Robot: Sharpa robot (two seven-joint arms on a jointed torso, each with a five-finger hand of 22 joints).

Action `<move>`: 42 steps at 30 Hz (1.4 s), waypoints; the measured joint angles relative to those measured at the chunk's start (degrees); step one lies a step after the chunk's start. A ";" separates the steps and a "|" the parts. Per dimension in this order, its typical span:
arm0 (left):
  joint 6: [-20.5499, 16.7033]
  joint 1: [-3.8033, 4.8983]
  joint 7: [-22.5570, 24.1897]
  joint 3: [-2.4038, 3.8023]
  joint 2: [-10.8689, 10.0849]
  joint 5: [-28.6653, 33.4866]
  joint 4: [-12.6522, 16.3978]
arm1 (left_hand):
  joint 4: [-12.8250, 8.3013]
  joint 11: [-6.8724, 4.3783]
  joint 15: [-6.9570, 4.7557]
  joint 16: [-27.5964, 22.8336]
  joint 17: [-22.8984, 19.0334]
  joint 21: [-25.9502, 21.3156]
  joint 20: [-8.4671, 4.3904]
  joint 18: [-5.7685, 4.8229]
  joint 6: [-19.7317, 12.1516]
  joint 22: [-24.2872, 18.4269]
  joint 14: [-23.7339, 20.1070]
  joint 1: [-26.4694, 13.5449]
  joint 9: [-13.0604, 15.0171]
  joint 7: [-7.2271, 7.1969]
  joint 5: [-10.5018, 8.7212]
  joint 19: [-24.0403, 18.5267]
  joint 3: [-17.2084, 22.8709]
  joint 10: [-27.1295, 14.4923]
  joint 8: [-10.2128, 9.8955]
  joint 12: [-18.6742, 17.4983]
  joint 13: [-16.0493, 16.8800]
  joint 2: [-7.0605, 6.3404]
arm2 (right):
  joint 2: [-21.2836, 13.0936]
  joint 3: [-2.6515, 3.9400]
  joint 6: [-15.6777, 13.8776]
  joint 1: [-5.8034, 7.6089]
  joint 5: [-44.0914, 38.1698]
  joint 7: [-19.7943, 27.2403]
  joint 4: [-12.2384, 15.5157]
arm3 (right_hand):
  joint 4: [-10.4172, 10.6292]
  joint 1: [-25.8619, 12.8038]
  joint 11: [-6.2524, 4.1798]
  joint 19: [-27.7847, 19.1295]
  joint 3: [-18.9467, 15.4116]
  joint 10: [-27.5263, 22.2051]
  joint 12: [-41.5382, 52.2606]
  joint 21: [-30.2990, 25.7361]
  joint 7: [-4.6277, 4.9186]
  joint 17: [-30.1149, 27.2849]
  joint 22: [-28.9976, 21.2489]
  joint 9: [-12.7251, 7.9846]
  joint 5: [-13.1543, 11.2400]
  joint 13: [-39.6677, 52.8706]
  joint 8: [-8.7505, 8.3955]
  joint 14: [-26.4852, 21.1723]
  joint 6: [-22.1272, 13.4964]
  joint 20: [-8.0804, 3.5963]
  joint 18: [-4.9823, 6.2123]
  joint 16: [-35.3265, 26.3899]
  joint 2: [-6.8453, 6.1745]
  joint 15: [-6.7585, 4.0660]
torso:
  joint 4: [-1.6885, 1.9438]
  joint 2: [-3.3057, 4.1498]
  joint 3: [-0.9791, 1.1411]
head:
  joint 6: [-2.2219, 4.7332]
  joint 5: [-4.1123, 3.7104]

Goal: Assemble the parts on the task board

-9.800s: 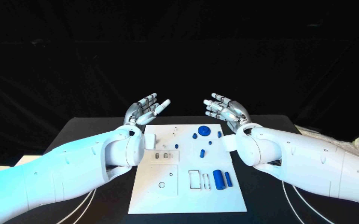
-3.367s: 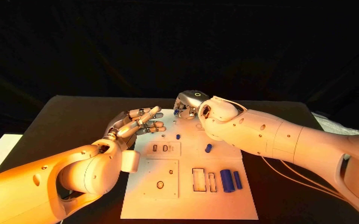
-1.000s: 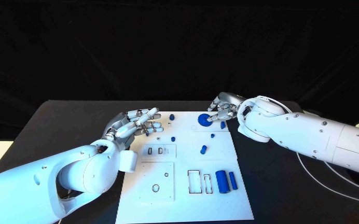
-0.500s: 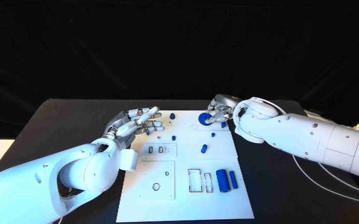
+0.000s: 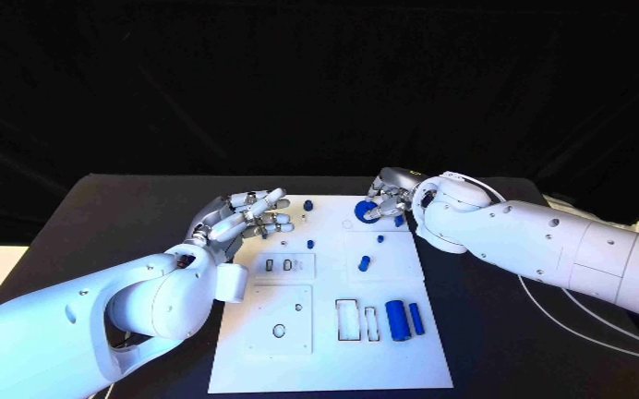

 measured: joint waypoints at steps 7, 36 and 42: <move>0.07 0.00 -0.16 0.00 0.00 -0.01 0.00 | -0.07 0.00 0.00 0.00 0.05 0.00 0.00 0.00 0.00 0.05 0.00 0.00 0.00 0.00 0.00 0.00 -0.07 0.00 0.00 0.00 0.00 0.00 | 0.00 0.08 0.46 0.00 -1.17 -0.10 0.04 | -0.56 1.06 -0.10 0.42 0.56 0.09 1.17 0.27 -0.04 -0.01 0.90 0.03 -0.88 1.70 0.28 0.00 0.61 -0.27 0.00 0.46 0.44 0.00 | -0.03 -0.01 0.04 | -0.07 0.10; 0.16 0.00 -0.32 0.00 0.02 -0.02 -0.08 | -0.06 0.00 0.00 0.00 0.12 0.00 -0.21 0.00 0.00 0.03 0.00 0.00 0.00 0.00 0.00 -0.21 -0.07 0.00 0.00 0.00 0.00 0.00 | 0.71 0.06 -6.92 -0.34 -3.51 0.72 5.83 | -0.77 1.63 -0.82 1.24 4.77 1.22 2.69 1.33 -0.38 -0.02 2.63 -0.10 -1.87 4.10 0.93 0.00 2.86 -0.68 0.01 0.71 2.57 0.00 | 0.10 -0.06 -0.04 | 0.07 0.28; 0.17 -0.01 -0.32 0.00 0.04 -0.03 -0.15 | -0.21 0.00 0.00 0.00 0.18 0.00 -0.21 0.00 0.00 0.03 0.00 0.00 0.00 0.00 0.00 -0.21 0.08 0.00 0.00 0.00 0.00 0.00 | 3.22 0.07 -8.57 -0.31 -4.92 0.76 7.35 | -0.92 1.47 -0.82 1.24 4.94 1.22 2.70 1.33 -0.37 -0.03 2.63 -0.12 -1.64 4.12 0.70 0.00 2.88 -0.68 0.01 0.71 2.73 0.00 | 0.14 -0.03 -0.04 | 0.08 0.62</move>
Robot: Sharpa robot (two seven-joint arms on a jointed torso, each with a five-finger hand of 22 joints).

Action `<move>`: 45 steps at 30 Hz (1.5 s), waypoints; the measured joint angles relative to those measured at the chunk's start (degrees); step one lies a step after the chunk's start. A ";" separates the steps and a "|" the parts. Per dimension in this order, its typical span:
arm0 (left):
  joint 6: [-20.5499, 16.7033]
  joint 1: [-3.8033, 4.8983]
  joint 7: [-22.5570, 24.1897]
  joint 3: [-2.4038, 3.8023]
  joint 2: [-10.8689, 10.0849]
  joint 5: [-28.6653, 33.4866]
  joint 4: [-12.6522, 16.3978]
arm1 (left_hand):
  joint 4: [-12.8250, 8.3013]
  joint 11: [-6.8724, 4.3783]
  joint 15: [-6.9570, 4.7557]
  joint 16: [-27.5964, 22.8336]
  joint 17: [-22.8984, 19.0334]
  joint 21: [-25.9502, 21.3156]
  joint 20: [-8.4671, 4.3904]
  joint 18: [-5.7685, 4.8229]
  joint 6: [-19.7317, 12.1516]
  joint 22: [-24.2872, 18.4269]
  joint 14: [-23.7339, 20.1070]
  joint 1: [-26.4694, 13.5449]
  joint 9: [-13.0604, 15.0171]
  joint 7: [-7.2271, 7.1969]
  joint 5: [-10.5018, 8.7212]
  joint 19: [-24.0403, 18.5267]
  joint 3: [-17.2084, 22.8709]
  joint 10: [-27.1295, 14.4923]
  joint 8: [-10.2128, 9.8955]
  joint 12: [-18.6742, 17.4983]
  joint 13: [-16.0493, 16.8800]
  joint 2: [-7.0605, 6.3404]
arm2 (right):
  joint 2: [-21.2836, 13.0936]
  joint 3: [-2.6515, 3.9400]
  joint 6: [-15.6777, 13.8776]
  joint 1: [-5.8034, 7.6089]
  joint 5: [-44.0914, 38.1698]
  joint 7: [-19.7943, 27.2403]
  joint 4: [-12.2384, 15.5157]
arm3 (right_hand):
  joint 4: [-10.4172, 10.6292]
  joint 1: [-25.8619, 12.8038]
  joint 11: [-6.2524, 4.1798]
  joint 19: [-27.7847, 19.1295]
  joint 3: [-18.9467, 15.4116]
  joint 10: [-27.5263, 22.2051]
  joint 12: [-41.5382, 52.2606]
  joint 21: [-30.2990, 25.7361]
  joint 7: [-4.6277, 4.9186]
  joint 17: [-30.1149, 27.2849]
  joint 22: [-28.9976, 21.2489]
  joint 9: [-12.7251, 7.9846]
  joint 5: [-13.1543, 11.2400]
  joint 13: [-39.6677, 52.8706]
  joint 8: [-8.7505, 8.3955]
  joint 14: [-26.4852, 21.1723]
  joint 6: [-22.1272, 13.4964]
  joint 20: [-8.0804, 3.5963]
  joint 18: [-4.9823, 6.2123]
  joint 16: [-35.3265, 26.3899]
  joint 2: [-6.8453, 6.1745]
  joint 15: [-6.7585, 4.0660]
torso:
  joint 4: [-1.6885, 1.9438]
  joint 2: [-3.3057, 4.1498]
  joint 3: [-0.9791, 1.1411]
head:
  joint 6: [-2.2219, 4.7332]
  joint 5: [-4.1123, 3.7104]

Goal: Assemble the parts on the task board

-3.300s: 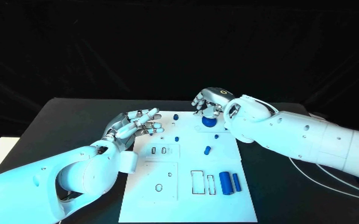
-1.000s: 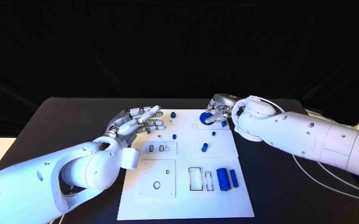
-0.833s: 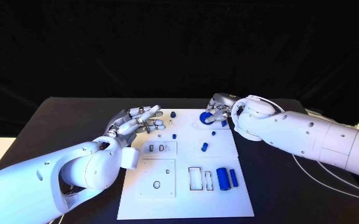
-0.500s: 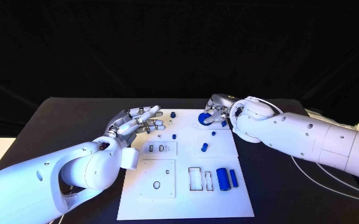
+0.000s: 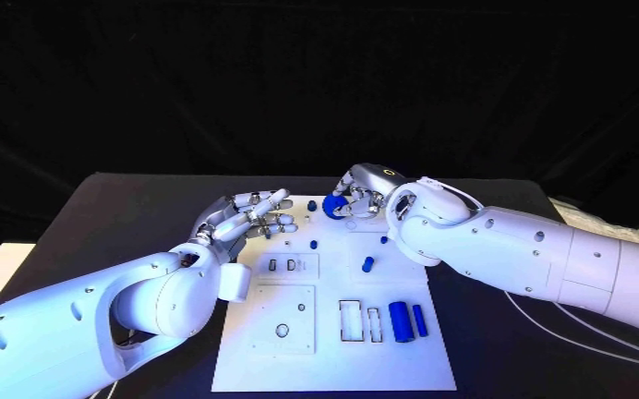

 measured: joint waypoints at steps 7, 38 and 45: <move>0.03 0.00 0.01 0.00 -0.02 0.00 -0.21 | 0.00 0.00 0.00 0.00 0.01 0.00 0.00 0.01 0.00 0.05 0.00 0.16 0.00 0.00 0.00 0.00 0.00 0.00 0.00 0.00 0.00 0.17 | 3.43 -0.13 -0.17 -0.40 -1.35 -0.08 -1.08 | 0.13 -0.14 0.01 0.00 0.16 -0.01 0.00 0.00 0.02 0.00 0.00 0.00 0.00 -0.01 -0.30 0.00 0.02 0.00 0.00 0.00 0.13 0.00 | -0.04 0.02 -0.02 | -0.14 0.21; 0.09 0.01 0.03 0.01 -0.11 0.00 -0.34 | 0.00 0.00 0.00 0.00 0.06 0.00 0.00 0.00 0.00 0.04 0.00 0.22 0.00 0.00 0.00 0.00 0.00 0.00 0.00 0.00 0.00 0.22 | 9.78 -0.74 -0.27 -2.56 -3.16 -0.35 -8.14 | 1.56 -3.60 2.12 -2.39 0.70 -8.18 -18.03 -1.73 1.89 -1.01 -4.24 -0.56 -1.57 -13.78 -2.10 0.10 -8.19 1.54 0.00 -2.40 -4.57 0.94 | -0.21 0.04 0.10 | -0.31 0.64; 0.09 0.01 0.01 0.01 -0.13 0.00 -0.34 | 0.00 0.00 0.00 -0.21 0.13 0.00 0.00 0.00 0.00 0.04 0.00 0.22 0.00 0.00 0.00 0.00 0.00 0.00 0.00 0.00 0.00 0.22 | 8.95 -0.74 -0.40 -2.54 -2.92 0.04 -6.86 | 2.55 -4.38 2.16 -3.00 -0.72 -8.73 -20.28 -2.00 1.92 -1.86 -5.13 -0.49 -0.78 -15.83 -2.10 0.10 -8.79 1.75 0.01 -3.07 -5.35 0.93 | -0.21 0.02 0.14 | -0.36 0.69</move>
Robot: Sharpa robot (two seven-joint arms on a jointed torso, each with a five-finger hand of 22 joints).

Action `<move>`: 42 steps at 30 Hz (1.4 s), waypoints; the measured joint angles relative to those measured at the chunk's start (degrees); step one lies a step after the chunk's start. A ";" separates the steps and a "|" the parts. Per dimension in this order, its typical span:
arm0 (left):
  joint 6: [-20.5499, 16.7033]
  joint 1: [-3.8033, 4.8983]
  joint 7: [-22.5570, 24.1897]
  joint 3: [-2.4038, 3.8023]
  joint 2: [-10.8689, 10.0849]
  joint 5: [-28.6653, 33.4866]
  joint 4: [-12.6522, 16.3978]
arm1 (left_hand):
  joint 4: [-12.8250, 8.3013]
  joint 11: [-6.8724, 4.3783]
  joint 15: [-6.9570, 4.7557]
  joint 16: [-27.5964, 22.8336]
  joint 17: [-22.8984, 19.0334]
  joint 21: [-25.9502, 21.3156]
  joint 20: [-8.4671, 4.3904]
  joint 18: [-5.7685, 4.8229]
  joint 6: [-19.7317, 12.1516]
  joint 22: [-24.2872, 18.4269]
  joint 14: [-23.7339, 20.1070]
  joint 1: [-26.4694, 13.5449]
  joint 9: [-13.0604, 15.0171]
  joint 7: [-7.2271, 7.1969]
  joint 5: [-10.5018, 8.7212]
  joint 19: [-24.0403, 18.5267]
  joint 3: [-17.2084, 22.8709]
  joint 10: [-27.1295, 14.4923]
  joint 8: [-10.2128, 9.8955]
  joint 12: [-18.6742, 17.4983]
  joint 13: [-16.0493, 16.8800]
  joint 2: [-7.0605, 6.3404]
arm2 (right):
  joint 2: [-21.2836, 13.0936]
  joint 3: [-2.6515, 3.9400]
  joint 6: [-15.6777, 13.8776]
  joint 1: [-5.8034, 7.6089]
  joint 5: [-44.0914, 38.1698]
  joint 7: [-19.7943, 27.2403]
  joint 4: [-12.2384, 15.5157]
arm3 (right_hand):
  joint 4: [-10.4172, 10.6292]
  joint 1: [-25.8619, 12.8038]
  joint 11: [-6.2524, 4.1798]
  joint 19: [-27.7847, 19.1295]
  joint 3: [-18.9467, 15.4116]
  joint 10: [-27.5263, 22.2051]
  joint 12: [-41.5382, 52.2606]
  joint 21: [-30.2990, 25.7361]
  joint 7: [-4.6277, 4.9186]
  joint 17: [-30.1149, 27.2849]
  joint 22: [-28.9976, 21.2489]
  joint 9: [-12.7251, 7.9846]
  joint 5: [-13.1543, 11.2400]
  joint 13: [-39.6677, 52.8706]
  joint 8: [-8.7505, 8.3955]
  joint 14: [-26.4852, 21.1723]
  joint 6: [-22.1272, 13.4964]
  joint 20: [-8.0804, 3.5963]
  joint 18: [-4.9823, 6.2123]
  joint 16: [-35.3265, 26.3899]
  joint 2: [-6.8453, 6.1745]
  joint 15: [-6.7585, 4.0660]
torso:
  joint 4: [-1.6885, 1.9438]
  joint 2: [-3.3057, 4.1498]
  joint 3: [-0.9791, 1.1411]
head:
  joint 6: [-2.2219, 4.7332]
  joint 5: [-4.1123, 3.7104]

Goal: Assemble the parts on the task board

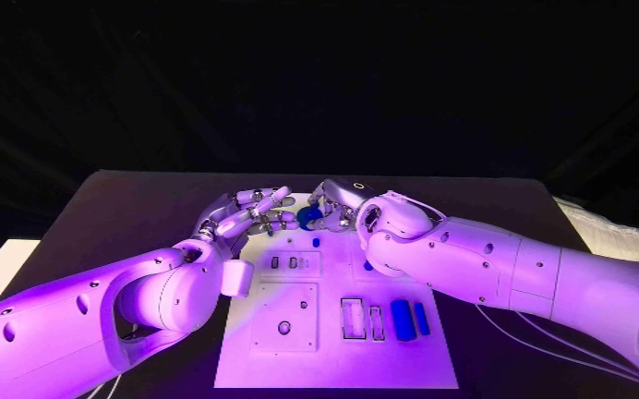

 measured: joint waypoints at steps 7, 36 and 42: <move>0.03 0.00 -0.03 -0.01 -0.18 0.00 -0.06 | 0.00 0.00 0.00 0.00 0.00 0.00 0.00 0.00 0.00 0.05 0.00 0.00 0.00 0.00 0.00 0.00 0.00 0.00 0.00 0.00 0.00 0.00 | -5.18 0.38 -1.14 -0.01 1.35 1.29 4.67 | 0.05 0.70 -0.33 0.00 -0.36 0.33 1.06 0.00 -0.43 0.20 0.22 0.27 1.00 0.93 0.00 0.00 0.65 0.00 0.00 0.00 0.25 0.00 | -0.07 0.00 0.01 | 0.01 0.08; 3.97 0.01 0.73 0.22 -2.51 0.02 -6.98 | -1.20 0.31 0.59 -2.84 0.78 -1.04 0.81 0.00 -0.52 -0.38 -2.25 0.00 0.00 0.10 0.00 -3.28 -0.07 -0.74 0.00 -0.23 0.00 0.00 | -24.50 0.86 -1.56 1.26 23.81 23.33 8.06 | -3.01 5.09 -0.72 0.85 1.73 3.81 7.65 0.27 -0.61 1.90 1.43 0.37 1.88 6.48 0.45 0.00 3.09 -0.41 0.00 1.17 1.31 -0.01 | -1.36 -0.25 0.71 | 0.45 0.42; 4.73 0.02 0.80 0.24 -2.49 0.02 -7.40 | -1.20 0.31 0.59 -2.83 0.78 -1.04 0.81 0.01 -0.51 -0.37 -2.24 0.00 0.00 0.10 0.00 -3.28 -0.07 -0.74 0.00 -0.23 0.00 0.00 | -25.12 0.86 -0.55 0.94 26.44 26.91 4.37 | -3.13 5.31 -0.72 0.85 1.73 3.81 7.26 0.27 -0.79 1.89 1.43 0.37 1.88 6.18 0.45 0.00 3.28 -0.41 -0.01 1.18 1.09 -0.01 | -1.57 -0.29 0.94 | 0.60 0.20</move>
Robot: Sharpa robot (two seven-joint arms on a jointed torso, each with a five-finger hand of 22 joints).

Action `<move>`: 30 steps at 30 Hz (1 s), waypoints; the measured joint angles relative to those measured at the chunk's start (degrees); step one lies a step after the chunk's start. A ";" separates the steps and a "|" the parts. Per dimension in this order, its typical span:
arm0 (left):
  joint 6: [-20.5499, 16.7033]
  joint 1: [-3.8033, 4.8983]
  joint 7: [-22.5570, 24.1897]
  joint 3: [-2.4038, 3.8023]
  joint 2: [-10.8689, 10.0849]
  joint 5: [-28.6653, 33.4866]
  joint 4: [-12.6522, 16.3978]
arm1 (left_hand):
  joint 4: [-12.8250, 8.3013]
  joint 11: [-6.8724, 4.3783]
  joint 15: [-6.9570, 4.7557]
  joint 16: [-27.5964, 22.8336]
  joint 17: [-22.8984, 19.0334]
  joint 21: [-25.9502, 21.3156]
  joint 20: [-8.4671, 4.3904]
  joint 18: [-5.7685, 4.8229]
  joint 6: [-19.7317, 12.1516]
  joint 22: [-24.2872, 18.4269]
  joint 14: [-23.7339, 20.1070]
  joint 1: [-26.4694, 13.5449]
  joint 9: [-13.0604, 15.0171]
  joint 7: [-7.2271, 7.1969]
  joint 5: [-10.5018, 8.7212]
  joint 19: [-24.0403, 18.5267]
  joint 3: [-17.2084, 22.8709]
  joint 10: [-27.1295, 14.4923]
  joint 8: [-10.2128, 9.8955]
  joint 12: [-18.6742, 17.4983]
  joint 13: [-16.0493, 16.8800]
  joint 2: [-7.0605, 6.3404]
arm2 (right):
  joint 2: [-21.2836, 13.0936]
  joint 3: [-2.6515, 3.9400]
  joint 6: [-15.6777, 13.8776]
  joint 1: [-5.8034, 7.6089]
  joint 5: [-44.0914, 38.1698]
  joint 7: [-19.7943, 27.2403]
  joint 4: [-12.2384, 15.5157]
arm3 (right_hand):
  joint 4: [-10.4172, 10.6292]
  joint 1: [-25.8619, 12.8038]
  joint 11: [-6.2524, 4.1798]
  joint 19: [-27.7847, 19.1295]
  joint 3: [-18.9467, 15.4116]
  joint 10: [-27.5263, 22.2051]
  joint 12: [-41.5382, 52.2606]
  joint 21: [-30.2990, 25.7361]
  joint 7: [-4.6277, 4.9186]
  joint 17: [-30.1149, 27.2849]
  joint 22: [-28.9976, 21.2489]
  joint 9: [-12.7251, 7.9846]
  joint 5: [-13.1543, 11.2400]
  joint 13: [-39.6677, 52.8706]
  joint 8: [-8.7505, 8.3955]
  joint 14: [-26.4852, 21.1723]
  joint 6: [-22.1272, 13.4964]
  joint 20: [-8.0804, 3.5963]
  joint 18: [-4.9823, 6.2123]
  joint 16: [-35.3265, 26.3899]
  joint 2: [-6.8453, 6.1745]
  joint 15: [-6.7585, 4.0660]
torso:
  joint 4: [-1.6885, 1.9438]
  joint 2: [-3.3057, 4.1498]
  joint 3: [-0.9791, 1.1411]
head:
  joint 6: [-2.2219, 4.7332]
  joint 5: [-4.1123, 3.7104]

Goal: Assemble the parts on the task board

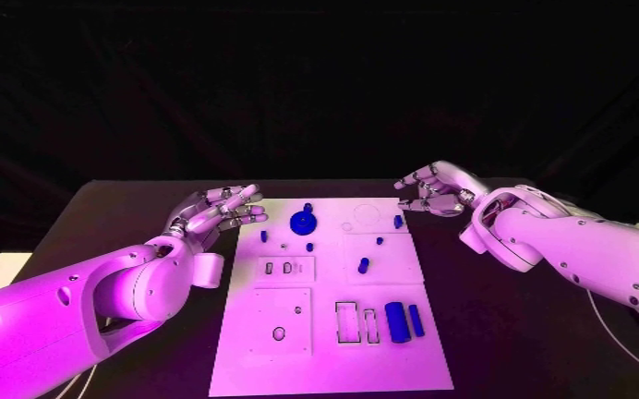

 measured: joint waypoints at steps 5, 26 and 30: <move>0.30 0.00 0.03 0.00 0.04 0.00 -0.22 | 0.00 0.00 0.00 0.00 0.00 -0.24 0.00 0.00 0.00 0.00 0.00 0.22 0.00 0.00 0.00 0.00 0.00 0.00 0.00 0.00 0.00 0.22 | 0.12 -0.01 0.77 -1.25 1.14 1.52 -2.48 | 0.00 0.00 0.13 0.00 0.00 -0.13 -0.28 0.00 0.00 0.00 0.00 0.00 0.00 -0.22 0.00 0.00 0.00 0.00 0.00 0.00 0.00 0.00 | 0.00 0.01 0.09 | -0.21 -0.70; 0.60 -0.01 0.04 -0.01 0.24 0.00 -0.28 | -0.15 0.00 0.00 0.00 -0.01 -0.23 0.20 0.00 0.00 -0.05 0.00 0.22 0.00 0.00 0.00 -0.20 0.15 0.00 0.00 0.00 0.00 0.22 | 3.20 -0.01 3.23 -3.41 1.92 2.81 -7.73 | -1.12 0.53 0.31 0.00 -0.34 -1.14 -1.76 0.00 0.28 -0.02 -0.29 -0.25 -0.92 -1.27 -0.34 0.00 -0.29 0.00 0.00 0.00 -0.53 0.00 | 0.18 -0.03 -0.15 | -1.16 -1.74; 0.61 -0.01 0.04 -0.01 0.24 0.00 -0.28 | -0.15 0.00 0.00 0.00 -0.01 -0.23 0.21 0.00 0.00 -0.05 0.00 0.22 0.00 0.00 0.00 -0.20 0.15 0.00 0.00 0.00 0.00 0.22 | 3.64 -0.01 3.61 -3.46 1.83 2.80 -8.23 | -1.16 0.53 0.31 -0.01 -0.29 -1.14 -1.76 0.00 0.28 -0.02 -0.29 -0.24 -1.13 -1.11 -0.34 0.00 -0.29 0.00 0.01 -0.01 -0.53 0.00 | 0.18 -0.05 -0.16 | -1.25 -1.61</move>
